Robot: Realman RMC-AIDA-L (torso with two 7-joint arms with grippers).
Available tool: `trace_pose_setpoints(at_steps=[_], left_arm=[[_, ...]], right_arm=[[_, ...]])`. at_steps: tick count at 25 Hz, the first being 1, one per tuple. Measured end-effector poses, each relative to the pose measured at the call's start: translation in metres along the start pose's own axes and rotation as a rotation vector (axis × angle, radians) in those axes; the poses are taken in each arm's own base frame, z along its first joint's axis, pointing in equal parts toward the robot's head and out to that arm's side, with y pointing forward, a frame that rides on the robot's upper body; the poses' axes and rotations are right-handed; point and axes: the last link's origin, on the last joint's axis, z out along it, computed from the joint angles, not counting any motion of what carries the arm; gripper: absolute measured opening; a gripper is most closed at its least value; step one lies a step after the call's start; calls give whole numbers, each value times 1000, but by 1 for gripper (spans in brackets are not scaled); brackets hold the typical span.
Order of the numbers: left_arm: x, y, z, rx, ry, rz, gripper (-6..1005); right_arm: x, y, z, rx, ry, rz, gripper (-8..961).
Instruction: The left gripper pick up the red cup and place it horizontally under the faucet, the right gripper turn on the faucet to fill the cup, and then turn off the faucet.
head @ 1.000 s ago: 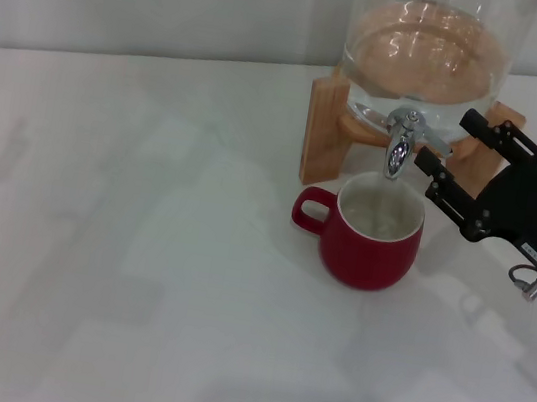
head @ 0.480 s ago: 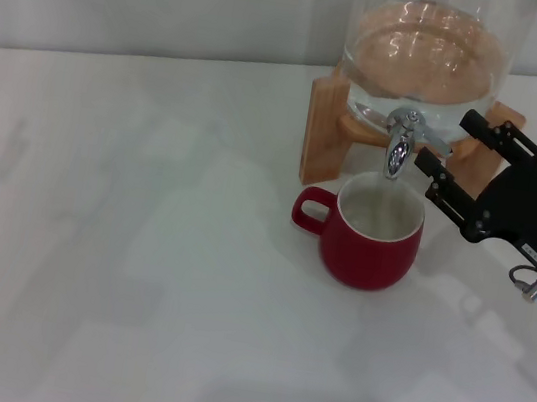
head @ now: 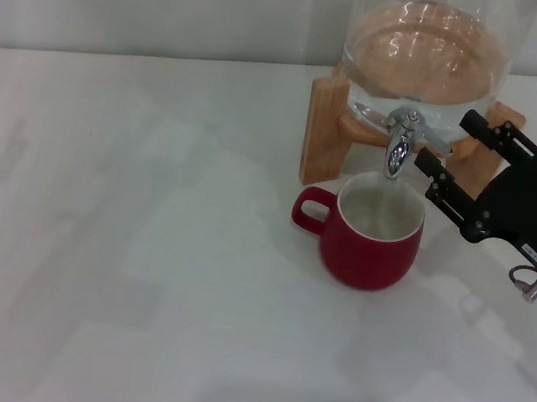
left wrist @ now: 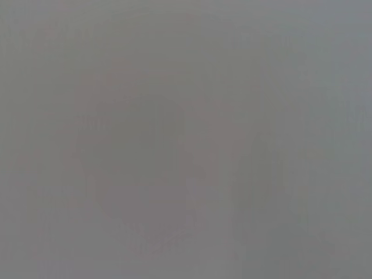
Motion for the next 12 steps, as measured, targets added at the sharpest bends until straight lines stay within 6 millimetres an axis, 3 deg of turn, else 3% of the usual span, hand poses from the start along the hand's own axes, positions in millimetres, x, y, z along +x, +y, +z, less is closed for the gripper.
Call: trace_pose_setpoints(at_steps=[12], left_arm=[[0, 0, 0, 0, 1, 0, 747]], right_arm=[[0, 0, 0, 2, 0, 0, 617]])
